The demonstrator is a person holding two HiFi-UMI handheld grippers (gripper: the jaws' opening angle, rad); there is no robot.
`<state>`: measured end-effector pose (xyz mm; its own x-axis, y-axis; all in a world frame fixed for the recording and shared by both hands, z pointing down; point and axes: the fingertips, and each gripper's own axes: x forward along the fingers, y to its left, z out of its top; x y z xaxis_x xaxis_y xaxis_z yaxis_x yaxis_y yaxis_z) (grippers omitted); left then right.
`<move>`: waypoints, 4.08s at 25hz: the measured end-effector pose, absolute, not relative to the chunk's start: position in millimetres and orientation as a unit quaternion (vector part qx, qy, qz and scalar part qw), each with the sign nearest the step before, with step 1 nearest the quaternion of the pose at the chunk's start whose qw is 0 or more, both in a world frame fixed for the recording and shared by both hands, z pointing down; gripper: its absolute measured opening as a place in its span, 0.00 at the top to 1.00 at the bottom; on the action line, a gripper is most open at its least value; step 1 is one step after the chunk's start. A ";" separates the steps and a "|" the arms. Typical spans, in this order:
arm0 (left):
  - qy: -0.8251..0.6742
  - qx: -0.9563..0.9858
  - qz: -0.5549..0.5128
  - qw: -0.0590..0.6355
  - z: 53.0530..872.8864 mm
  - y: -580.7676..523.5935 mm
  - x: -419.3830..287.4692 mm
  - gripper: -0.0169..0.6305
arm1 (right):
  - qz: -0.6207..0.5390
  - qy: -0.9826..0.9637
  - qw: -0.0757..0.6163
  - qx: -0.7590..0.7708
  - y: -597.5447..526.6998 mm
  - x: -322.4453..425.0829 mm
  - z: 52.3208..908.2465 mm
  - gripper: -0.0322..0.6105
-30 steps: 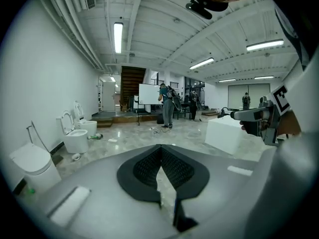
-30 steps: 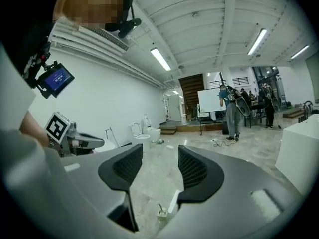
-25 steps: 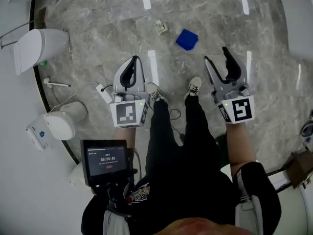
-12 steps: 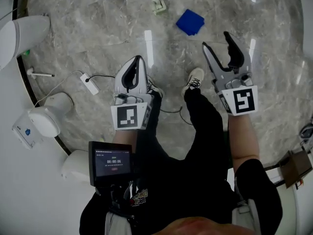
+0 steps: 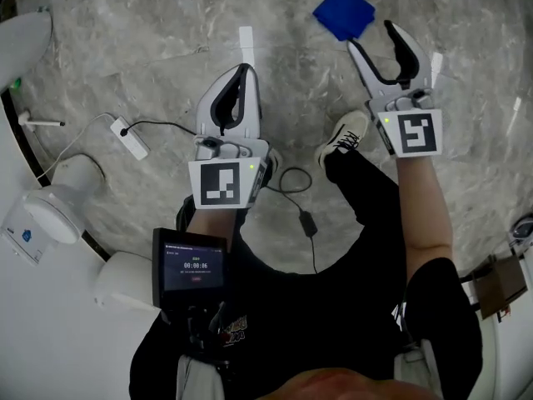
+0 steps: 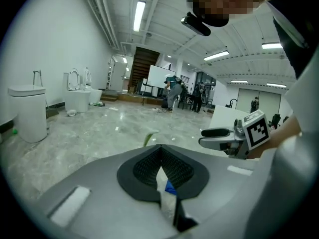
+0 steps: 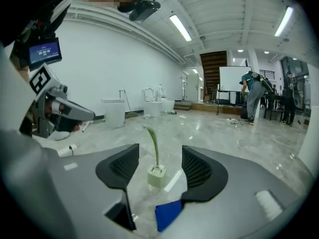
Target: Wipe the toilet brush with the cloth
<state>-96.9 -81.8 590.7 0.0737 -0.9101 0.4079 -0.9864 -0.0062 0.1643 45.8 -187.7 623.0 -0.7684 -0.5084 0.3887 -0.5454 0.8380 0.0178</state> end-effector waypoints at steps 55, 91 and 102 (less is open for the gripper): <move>-0.676 0.733 0.061 0.045 622.8 -204.5 -185.2 0.96 | 0.112 -0.863 0.272 0.410 -289.3 14.0 915.0 0.87; -0.670 0.736 0.025 0.090 623.4 -188.2 -208.3 0.96 | 0.226 -0.861 0.223 0.397 -201.3 -115.8 906.4 0.87; -0.665 0.742 0.031 0.086 625.5 -186.2 -204.1 0.96 | 0.214 -0.876 0.285 0.326 -187.9 -150.2 945.0 0.87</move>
